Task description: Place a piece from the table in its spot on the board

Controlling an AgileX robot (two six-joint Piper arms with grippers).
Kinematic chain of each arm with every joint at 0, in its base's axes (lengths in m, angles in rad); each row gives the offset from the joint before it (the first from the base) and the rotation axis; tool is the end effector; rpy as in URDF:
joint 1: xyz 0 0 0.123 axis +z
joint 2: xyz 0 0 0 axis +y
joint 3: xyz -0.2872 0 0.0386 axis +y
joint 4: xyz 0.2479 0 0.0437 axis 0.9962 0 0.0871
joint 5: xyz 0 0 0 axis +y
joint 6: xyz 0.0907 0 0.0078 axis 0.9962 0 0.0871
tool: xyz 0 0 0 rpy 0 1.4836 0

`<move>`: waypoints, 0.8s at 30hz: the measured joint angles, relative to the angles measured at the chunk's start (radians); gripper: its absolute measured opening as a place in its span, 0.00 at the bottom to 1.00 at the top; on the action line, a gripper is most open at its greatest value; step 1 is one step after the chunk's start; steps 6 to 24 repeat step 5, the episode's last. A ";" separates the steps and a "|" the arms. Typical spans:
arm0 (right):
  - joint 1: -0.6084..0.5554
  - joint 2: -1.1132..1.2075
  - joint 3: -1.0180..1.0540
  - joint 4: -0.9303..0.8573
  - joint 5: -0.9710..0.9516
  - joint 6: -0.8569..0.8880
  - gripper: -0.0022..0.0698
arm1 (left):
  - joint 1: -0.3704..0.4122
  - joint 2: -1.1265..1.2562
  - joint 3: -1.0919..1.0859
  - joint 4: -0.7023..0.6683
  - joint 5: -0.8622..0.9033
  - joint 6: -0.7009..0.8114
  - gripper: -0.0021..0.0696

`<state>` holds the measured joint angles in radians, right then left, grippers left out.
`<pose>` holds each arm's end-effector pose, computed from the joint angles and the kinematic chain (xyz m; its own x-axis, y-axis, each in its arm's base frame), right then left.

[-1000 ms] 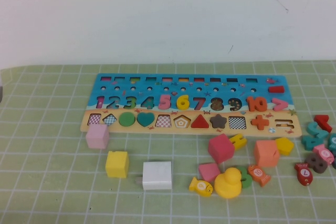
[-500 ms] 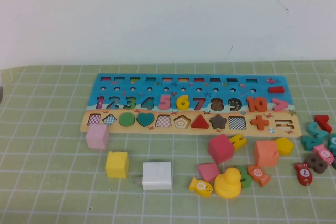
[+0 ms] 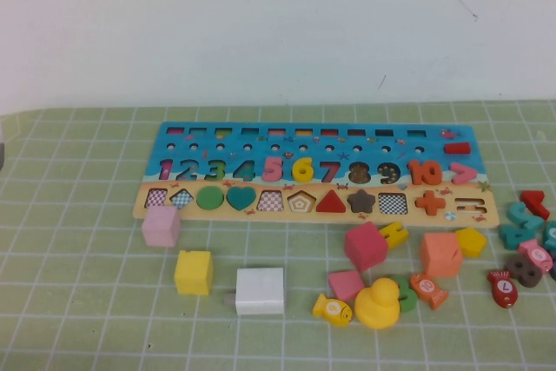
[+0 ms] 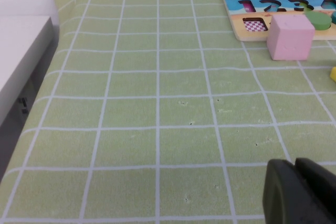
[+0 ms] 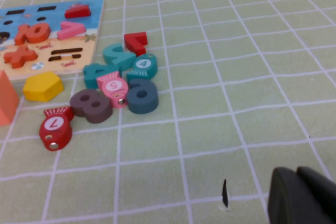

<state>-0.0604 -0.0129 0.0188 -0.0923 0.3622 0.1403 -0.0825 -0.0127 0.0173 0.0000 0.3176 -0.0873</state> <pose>0.0476 -0.0059 0.1749 -0.2700 0.0703 -0.9603 0.1064 0.9934 0.0428 0.0488 -0.0040 0.1792 -0.2384 -0.0678 -0.9688 0.0619 0.9945 -0.0848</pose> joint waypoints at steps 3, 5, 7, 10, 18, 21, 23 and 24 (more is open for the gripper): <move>0.000 0.000 0.000 0.000 0.000 0.000 0.03 | 0.000 0.000 0.000 0.000 0.000 0.000 0.03; 0.000 0.000 0.000 0.000 0.000 0.000 0.03 | 0.000 0.000 0.000 0.000 0.000 0.000 0.03; 0.000 0.000 0.000 0.000 0.000 0.000 0.03 | 0.000 0.000 0.000 0.000 0.000 0.000 0.03; 0.000 0.000 0.000 0.000 0.000 0.000 0.03 | 0.000 0.000 0.000 0.000 0.000 0.000 0.03; 0.000 0.000 0.000 0.000 0.000 0.000 0.03 | 0.000 0.000 0.000 0.000 0.000 0.000 0.03; 0.000 0.000 0.000 0.000 0.000 0.000 0.03 | 0.000 0.000 0.000 0.000 0.000 0.000 0.03; 0.000 0.000 0.000 0.000 0.000 0.000 0.03 | 0.000 0.000 0.000 0.000 0.000 0.000 0.03; 0.000 0.000 0.000 0.000 0.000 0.000 0.03 | 0.000 0.000 0.000 0.000 0.000 0.000 0.03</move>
